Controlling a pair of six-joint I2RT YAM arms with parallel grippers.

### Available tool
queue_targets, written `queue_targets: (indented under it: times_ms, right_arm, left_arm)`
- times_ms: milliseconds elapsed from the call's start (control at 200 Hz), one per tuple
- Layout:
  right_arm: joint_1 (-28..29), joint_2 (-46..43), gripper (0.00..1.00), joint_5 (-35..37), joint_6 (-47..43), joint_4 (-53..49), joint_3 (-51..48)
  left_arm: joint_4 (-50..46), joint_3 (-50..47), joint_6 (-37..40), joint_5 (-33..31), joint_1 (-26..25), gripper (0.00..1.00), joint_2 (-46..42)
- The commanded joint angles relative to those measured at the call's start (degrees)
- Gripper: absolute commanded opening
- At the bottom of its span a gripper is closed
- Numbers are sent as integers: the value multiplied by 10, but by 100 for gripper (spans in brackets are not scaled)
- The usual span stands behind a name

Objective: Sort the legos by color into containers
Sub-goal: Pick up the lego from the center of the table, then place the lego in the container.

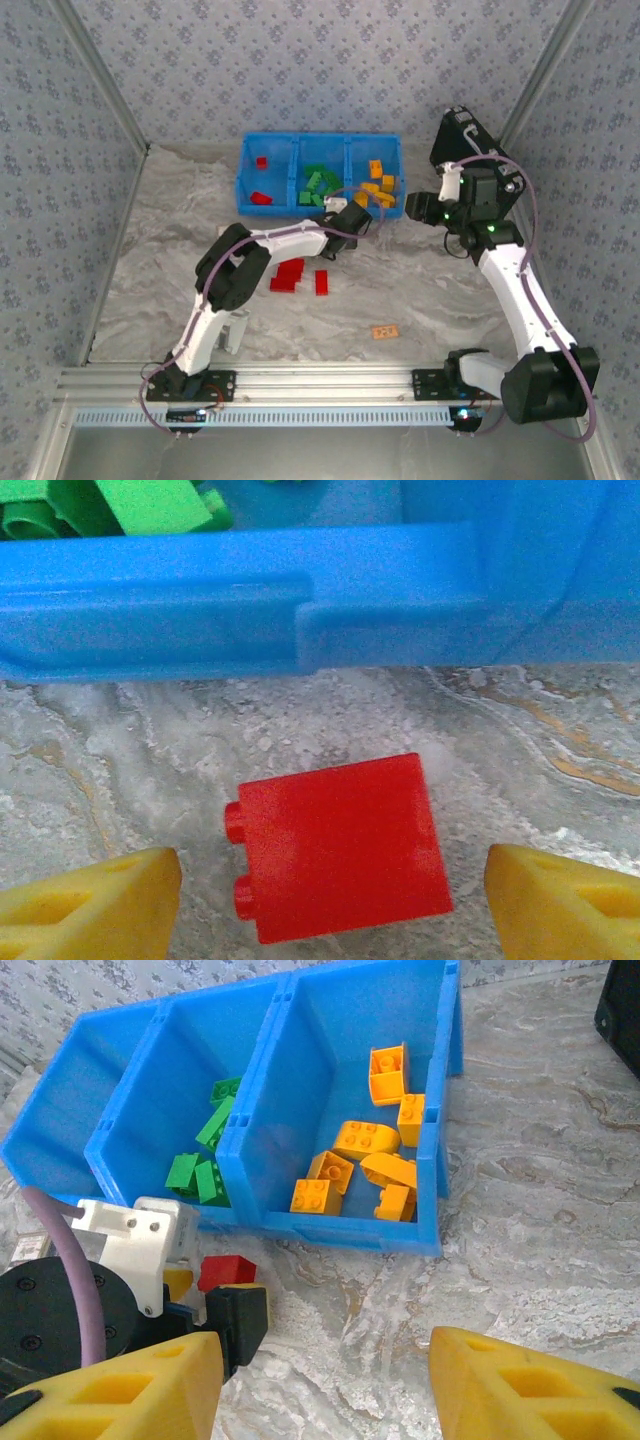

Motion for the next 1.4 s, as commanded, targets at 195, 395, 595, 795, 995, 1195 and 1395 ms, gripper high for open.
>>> queue_targets:
  times_ms: [195, 395, 595, 795, 995, 1195, 1395]
  right_arm:
    - [-13, 14, 58, -22, 12, 20, -6]
    - [-19, 24, 58, -25, 13, 26, -7]
    - [-24, 32, 58, -28, 14, 27, -7]
    - [-17, 41, 58, -48, 19, 31, -20]
    - [55, 64, 59, -14, 8, 18, -19]
    - [163, 83, 59, 13, 14, 64, -40]
    - [280, 155, 60, 63, 59, 62, -15]
  left_arm:
    - [-6, 25, -12, 13, 19, 55, 21]
    - [-8, 21, -9, 21, 20, 42, 19]
    - [-14, -1, 0, 17, 21, 31, -9]
    - [-20, -71, 26, -7, 37, 30, -130]
    - [-24, -83, 105, -19, 79, 31, -234]
    - [55, -93, 166, 10, 160, 31, -255]
    - [90, -29, 187, 62, 227, 31, -170]
